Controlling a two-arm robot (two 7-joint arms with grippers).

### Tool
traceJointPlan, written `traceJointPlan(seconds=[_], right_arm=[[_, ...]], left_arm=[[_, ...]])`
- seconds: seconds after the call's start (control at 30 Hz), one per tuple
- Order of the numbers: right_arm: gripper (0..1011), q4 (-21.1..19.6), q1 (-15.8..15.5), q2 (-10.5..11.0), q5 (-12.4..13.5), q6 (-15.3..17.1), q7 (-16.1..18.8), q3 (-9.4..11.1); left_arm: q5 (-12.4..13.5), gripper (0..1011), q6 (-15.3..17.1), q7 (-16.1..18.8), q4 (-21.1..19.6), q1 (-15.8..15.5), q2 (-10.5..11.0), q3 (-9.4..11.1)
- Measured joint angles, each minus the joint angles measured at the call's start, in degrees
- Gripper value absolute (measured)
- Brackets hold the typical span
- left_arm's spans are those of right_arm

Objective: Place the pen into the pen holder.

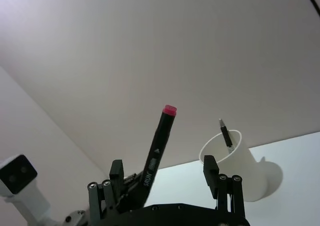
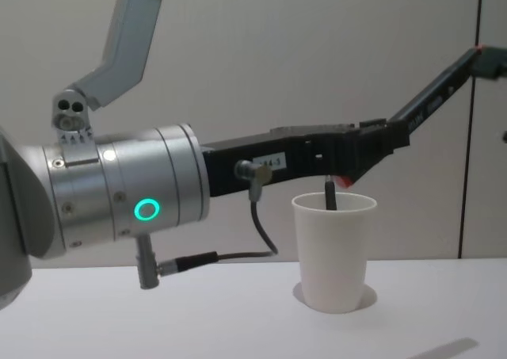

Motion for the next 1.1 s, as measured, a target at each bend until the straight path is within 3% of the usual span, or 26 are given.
traceJointPlan(seconds=[0.13, 0.47, 1.1], right_arm=[[1002, 0.55, 1.59, -1.67, 2.68, 1.13, -0.92, -0.89], [1002, 1.56, 4.11, -4.81, 6.5, 2.32, -4.62, -2.63], [1001, 2.53, 6.5, -7.54, 8.49, 2.93, -9.18, -5.11]], left_arm=[[0.0, 187, 0.0, 0.0, 0.0, 0.0, 0.0, 0.0], [0.0, 187, 0.0, 0.0, 0.0, 0.0, 0.0, 0.0], [0.0, 187, 0.0, 0.0, 0.0, 0.0, 0.0, 0.0]])
